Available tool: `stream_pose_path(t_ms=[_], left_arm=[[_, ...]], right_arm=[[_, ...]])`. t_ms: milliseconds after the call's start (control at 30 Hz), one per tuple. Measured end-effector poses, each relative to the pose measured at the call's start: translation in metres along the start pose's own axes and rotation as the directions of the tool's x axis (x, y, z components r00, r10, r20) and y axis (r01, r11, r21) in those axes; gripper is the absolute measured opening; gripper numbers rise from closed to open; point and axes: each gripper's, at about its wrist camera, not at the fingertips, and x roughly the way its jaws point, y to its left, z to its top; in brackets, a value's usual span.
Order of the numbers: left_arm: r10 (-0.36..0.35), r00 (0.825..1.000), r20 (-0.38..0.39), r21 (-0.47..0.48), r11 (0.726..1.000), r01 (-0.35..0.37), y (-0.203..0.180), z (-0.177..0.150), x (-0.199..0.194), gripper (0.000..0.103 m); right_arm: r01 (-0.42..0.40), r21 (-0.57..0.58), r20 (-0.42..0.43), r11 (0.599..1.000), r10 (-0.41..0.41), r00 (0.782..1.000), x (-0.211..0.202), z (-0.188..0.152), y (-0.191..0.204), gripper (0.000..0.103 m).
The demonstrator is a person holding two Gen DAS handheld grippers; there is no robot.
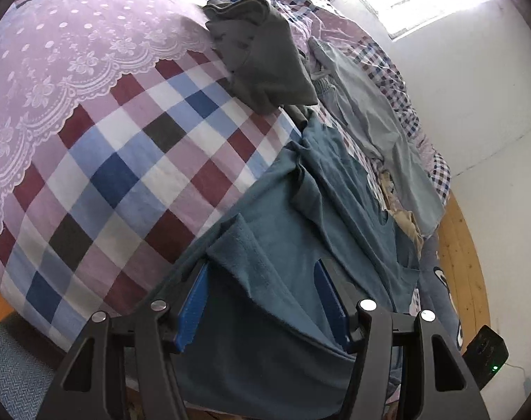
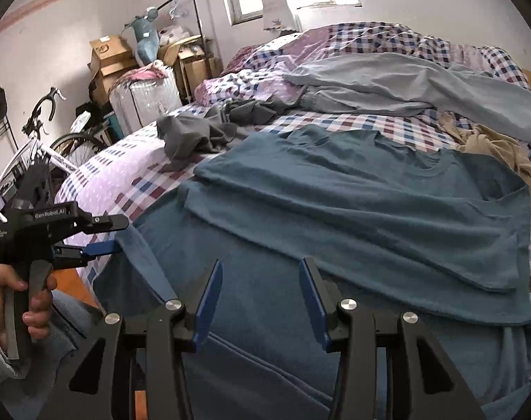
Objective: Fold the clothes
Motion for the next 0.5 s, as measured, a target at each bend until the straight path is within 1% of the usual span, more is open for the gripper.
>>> stream_pose_path(t_ms=[133,300,400,500], left_arm=[[-0.008,1.000,-0.001,-0.014,1.000,0.008,0.005,0.002,0.000,0.064],[-0.017,1.000,-0.007,-0.022,1.000,0.017,0.006,0.002,0.004,0.064],[-0.012,1.000,-0.005,-0.020,1.000,0.012,0.006,0.002,0.005,0.064],[-0.004,1.000,0.013,-0.013,1.000,0.004,0.005,0.002,0.002,0.064]], right_arm=[[-0.013,-0.029,-0.014,1.000,0.012,1.000,0.011,0.001,0.012,0.049],[-0.023,-0.046,-0.022,0.999,0.022,1.000,0.014,0.000,0.017,0.049],[-0.028,-0.055,-0.026,0.998,0.027,0.999,0.015,0.000,0.019,0.049],[-0.034,-0.063,-0.030,0.997,0.032,0.999,0.017,0.000,0.021,0.049]])
